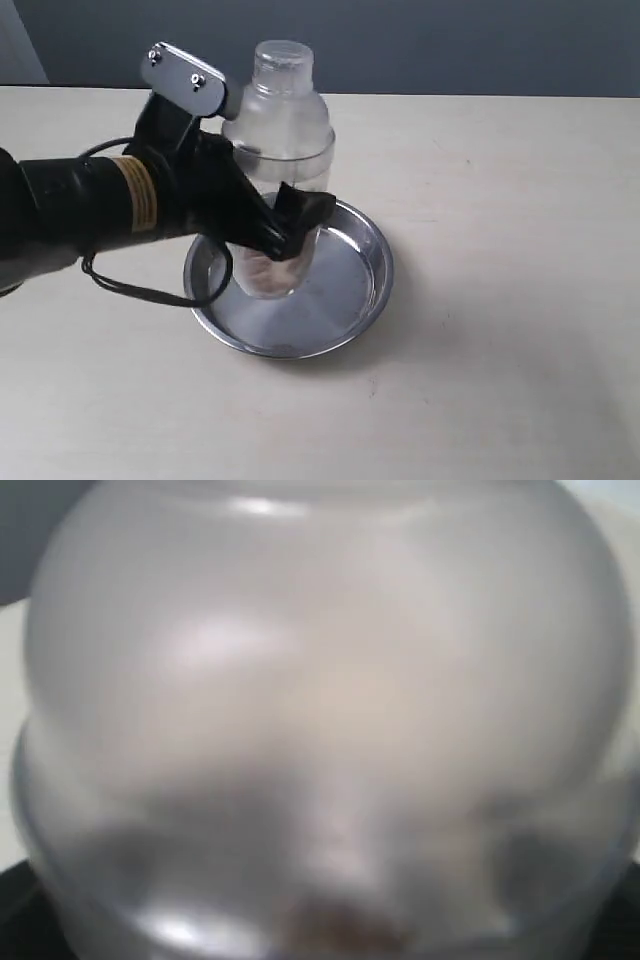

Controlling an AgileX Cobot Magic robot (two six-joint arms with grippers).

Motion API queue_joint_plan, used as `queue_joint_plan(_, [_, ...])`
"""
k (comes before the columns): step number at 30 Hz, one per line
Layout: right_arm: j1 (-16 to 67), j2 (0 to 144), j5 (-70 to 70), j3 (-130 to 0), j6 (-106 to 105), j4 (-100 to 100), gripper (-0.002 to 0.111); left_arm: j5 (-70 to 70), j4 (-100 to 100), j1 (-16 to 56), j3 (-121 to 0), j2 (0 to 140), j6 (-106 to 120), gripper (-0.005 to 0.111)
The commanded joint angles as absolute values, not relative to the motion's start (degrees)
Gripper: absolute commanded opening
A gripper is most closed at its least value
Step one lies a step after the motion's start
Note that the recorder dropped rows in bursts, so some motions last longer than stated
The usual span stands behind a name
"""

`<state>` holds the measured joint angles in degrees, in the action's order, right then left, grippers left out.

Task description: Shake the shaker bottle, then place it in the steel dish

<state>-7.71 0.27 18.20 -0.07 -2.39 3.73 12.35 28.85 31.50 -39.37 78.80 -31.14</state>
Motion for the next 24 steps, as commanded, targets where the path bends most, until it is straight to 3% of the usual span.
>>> queue_joint_plan(1, [-7.91,0.0,17.46,0.0,-2.49,3.77,-0.001,19.74,27.89,31.66,-41.29,73.17,-30.11,0.0])
queue_joint_plan(5, [-7.91,0.0,17.46,0.0,-2.49,3.77,-0.001,17.92,27.5,32.12,-36.64,81.98,-32.13,0.0])
queue_joint_plan(10, [-7.91,0.0,17.46,0.0,-2.49,3.77,-0.001,23.61,28.29,32.12,-41.65,72.82,-28.12,0.0])
queue_joint_plan(16, [-7.91,0.0,17.46,0.0,-2.49,3.77,-0.001,18.38,24.38,32.12,-37.23,82.29,-28.53,0.0])
queue_joint_plan(21, [-7.91,0.0,17.46,0.0,-2.49,3.77,-0.001,22.56,23.25,32.0,-41.67,73.97,-26.51,0.0])
queue_joint_plan(24, [-7.91,0.0,17.46,0.0,-2.49,3.77,-0.001,16.63,24.06,32.13,-37.65,82.83,-26.51,0.0])
